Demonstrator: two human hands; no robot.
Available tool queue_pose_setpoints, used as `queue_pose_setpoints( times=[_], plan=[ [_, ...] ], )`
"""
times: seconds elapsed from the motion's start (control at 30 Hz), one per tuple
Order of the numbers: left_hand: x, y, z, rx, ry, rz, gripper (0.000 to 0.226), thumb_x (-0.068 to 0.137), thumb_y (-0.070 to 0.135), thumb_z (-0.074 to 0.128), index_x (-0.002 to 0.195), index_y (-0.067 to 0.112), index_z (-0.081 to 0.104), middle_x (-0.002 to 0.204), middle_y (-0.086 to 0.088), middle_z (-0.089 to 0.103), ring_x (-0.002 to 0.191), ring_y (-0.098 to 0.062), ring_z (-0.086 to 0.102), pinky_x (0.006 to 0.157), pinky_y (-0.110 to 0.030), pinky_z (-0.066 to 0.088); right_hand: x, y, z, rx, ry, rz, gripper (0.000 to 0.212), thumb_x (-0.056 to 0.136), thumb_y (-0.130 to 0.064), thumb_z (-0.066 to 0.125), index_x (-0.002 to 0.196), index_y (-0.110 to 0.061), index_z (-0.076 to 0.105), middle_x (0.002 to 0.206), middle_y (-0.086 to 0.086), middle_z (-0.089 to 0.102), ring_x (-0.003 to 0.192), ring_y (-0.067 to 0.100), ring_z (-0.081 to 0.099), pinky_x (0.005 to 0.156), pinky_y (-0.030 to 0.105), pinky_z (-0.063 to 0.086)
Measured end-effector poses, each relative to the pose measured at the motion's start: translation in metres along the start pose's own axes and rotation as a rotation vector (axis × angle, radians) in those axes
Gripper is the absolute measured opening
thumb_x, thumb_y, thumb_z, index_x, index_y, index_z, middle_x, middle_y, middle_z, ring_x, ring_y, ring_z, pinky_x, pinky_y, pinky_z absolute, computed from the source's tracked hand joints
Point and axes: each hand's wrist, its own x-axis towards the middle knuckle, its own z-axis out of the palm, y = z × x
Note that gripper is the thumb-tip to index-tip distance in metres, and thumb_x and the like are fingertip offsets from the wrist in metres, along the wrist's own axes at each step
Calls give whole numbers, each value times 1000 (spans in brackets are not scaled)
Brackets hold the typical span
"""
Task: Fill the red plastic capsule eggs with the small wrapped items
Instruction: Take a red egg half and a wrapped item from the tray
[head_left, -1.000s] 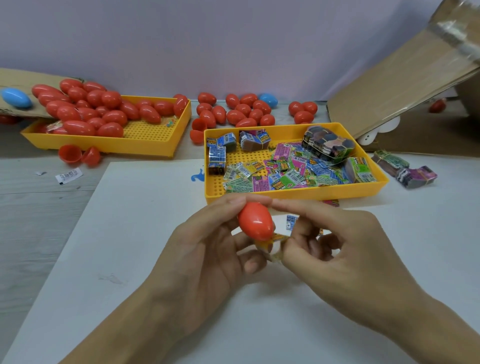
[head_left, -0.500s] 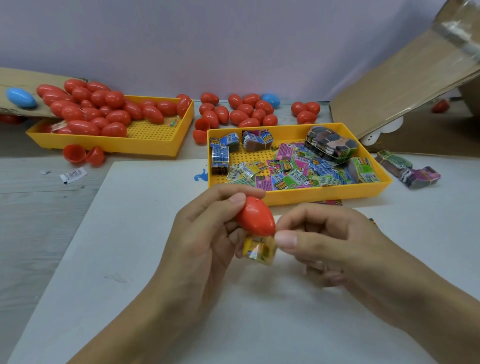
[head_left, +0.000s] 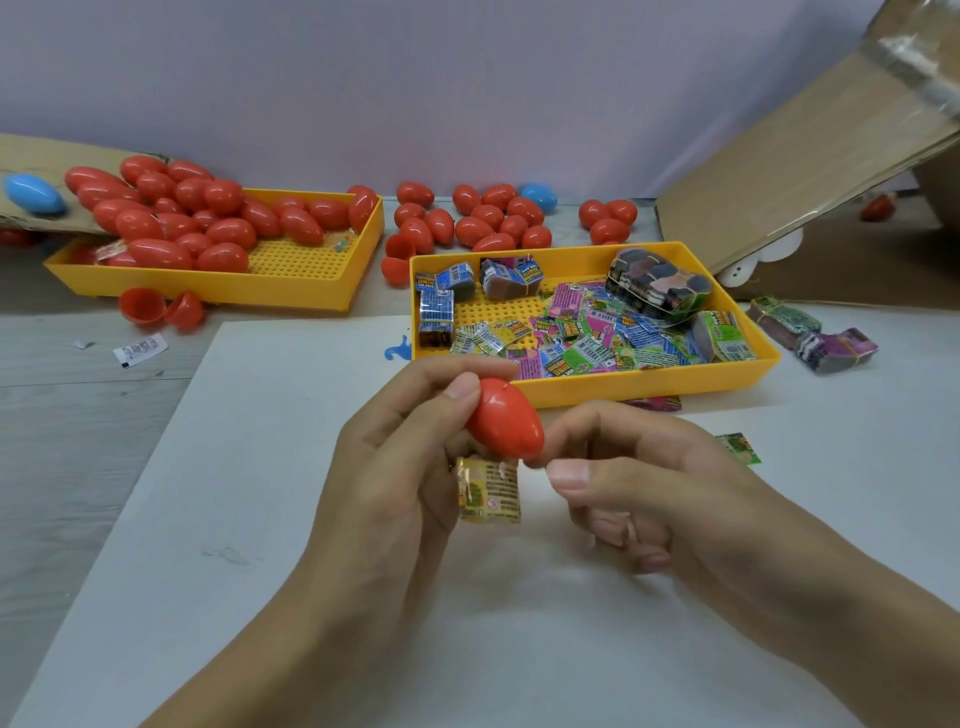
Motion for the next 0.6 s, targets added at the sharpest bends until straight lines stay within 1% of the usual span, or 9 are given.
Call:
queue_pose_setpoints(
  times=[0.07, 0.1, 0.2, 0.3, 0.37, 0.47, 0.6],
  plan=[
    [0, 0, -1, 16, 9, 16, 24, 82, 22, 55, 83, 18, 78, 64, -2, 60, 51, -6, 57, 46, -16, 46, -1, 1, 1, -20, 3, -12, 25, 61, -43, 72, 78, -25, 71, 56, -11, 47, 48, 4, 38, 42, 14, 28],
    [1, 0, -1, 36, 10, 22, 23, 83, 22, 55, 84, 19, 78, 65, -3, 60, 53, -7, 57, 47, -17, 47, -1, 1, 2, -40, 9, -30, 24, 62, -44, 72, 78, -26, 71, 57, -13, 48, 48, 3, 39, 42, 13, 30],
    [0, -3, -1, 112, 22, 60, 22, 84, 26, 55, 87, 22, 77, 71, -8, 60, 61, -15, 58, 51, -22, 48, -2, 7, 4, -156, 76, -142, 21, 69, -40, 77, 87, -33, 70, 70, -15, 49, 53, 3, 42, 47, 13, 34],
    [-2, -5, -1, 168, 68, 115, 22, 87, 28, 54, 89, 27, 76, 72, -4, 62, 61, -17, 57, 52, -23, 47, -3, 13, 5, -377, 166, -289, 42, 67, -49, 78, 107, -42, 66, 84, -14, 52, 58, 5, 43, 51, 16, 37],
    [-3, -4, -1, 156, 78, 128, 22, 89, 28, 53, 92, 26, 75, 73, -5, 65, 59, -18, 60, 51, -23, 48, -4, 14, 7, -486, 169, -357, 49, 67, -52, 79, 114, -48, 64, 88, -12, 52, 59, 6, 46, 51, 15, 36],
    [-3, -3, -1, 124, 86, 109, 22, 88, 28, 54, 94, 24, 75, 76, -8, 67, 56, -20, 61, 48, -24, 49, -5, 14, 8, -518, 145, -416, 49, 65, -46, 85, 111, -48, 68, 85, -10, 53, 60, 6, 47, 51, 15, 37],
    [-2, -4, -1, 128, 97, 95, 22, 86, 29, 54, 91, 26, 75, 77, -6, 68, 58, -19, 61, 47, -22, 48, -7, 12, 10, -523, 169, -485, 41, 68, -35, 87, 106, -39, 74, 81, -10, 54, 60, 6, 48, 51, 14, 35]
  ],
)
